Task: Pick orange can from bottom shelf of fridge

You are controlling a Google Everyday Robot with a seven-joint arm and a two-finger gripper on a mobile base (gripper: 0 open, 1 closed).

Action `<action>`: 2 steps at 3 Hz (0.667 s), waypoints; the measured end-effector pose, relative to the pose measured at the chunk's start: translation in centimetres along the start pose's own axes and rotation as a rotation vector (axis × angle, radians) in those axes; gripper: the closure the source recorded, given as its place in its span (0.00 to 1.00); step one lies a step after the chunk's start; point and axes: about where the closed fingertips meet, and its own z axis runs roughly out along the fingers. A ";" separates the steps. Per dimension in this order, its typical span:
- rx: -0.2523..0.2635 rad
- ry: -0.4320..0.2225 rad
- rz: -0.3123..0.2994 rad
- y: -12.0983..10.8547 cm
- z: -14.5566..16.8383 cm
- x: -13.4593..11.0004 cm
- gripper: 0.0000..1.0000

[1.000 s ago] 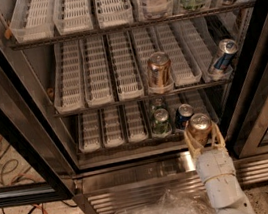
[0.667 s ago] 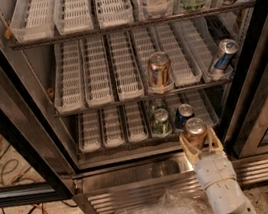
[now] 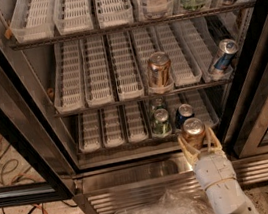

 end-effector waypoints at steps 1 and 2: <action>-0.073 -0.016 -0.034 1.4 -0.7 -1.6 1.00; -0.168 -0.042 -0.063 3.5 -1.9 -3.5 1.00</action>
Offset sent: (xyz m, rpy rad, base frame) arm -0.0497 0.0648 0.0422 -0.1324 -0.0399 0.2813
